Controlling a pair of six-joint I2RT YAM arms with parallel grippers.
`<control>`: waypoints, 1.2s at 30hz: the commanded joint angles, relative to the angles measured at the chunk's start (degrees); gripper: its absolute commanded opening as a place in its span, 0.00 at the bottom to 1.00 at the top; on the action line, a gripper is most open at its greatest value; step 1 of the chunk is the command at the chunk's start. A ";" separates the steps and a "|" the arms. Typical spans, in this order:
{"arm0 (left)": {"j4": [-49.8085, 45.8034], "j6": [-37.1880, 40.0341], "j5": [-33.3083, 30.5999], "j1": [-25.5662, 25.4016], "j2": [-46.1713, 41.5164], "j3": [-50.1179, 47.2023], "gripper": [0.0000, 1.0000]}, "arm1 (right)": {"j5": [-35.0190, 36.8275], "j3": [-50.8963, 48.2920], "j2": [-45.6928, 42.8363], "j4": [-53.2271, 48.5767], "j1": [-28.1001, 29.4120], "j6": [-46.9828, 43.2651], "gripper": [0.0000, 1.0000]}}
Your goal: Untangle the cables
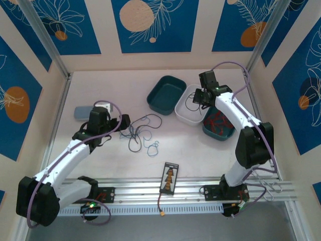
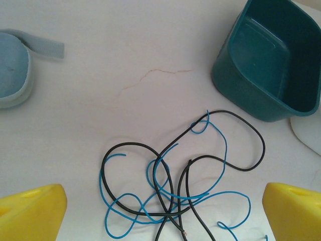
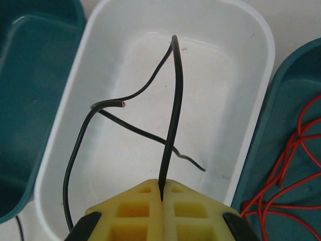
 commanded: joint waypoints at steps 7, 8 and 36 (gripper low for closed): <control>-0.85 1.42 -1.34 0.44 -0.23 -1.03 1.00 | -0.25 2.01 5.25 0.97 -0.58 1.36 0.06; -0.75 1.36 -1.23 0.44 -0.11 -1.03 1.00 | -0.44 1.94 5.63 1.15 -0.60 1.22 0.08; -3.48 -4.70 -5.59 0.72 2.39 -1.39 1.00 | 5.58 -3.36 -3.47 1.15 19.93 1.43 0.99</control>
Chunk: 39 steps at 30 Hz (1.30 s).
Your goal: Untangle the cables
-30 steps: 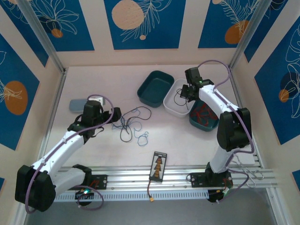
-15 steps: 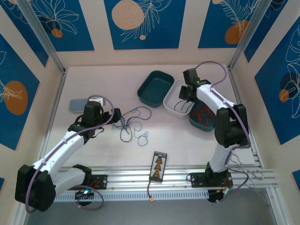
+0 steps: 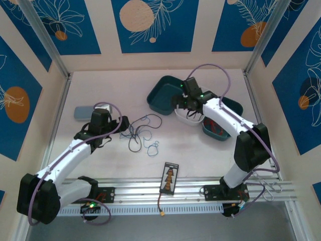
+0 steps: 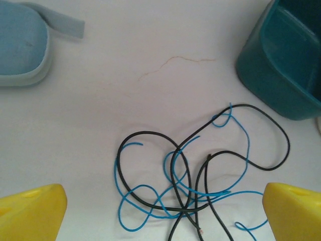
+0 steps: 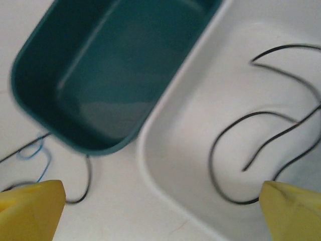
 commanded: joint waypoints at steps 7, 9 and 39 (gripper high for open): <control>-2.76 -2.99 -2.42 1.25 1.46 -0.40 1.00 | 7.09 2.49 6.26 -6.22 13.52 15.63 0.99; -2.22 -3.12 -1.78 1.38 1.61 -0.60 1.00 | 9.20 4.90 9.57 -8.62 15.66 17.77 0.99; -1.66 -3.38 -0.43 2.60 -0.30 -3.81 1.00 | 6.02 20.32 30.79 -10.25 14.32 23.40 0.67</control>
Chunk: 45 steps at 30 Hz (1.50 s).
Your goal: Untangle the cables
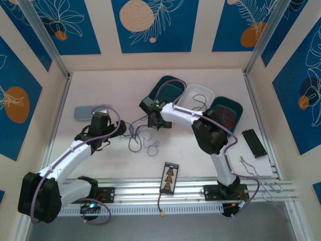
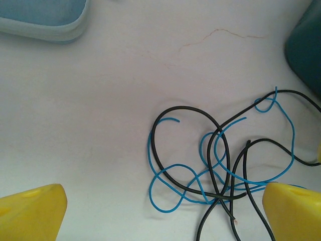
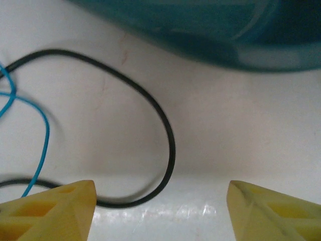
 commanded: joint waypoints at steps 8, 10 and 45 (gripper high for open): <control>0.09 -0.76 1.03 1.19 -0.66 -0.85 1.00 | -0.88 4.67 5.08 0.94 -0.82 -0.58 0.57; 0.10 -0.78 1.03 1.19 -0.65 -0.85 1.00 | -1.80 4.75 5.61 1.61 -0.83 -1.20 0.53; 0.43 -2.07 1.35 1.90 -1.00 -0.89 1.00 | 6.72 0.29 -15.08 14.30 6.97 -18.88 0.00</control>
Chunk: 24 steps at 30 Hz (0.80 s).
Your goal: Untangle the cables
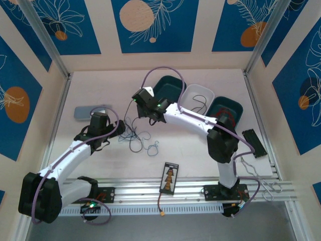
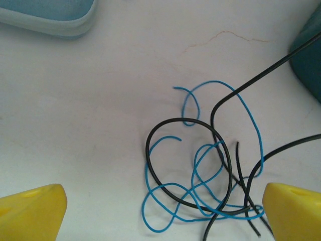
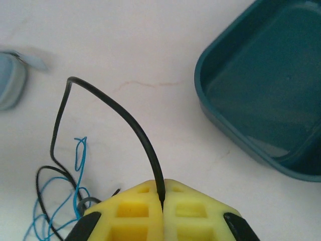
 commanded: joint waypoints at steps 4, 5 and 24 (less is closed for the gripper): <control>0.57 -0.34 1.00 0.87 -0.83 -0.44 1.00 | 1.39 -1.49 -5.90 2.49 0.65 -2.41 0.00; 0.66 -0.33 1.01 0.95 -0.82 -0.44 1.00 | 1.39 -1.76 -6.76 2.90 0.66 -2.61 0.00; 1.26 -0.44 1.89 1.05 -0.47 -0.50 1.00 | -1.57 -9.03 -19.88 10.79 -0.04 -2.53 0.00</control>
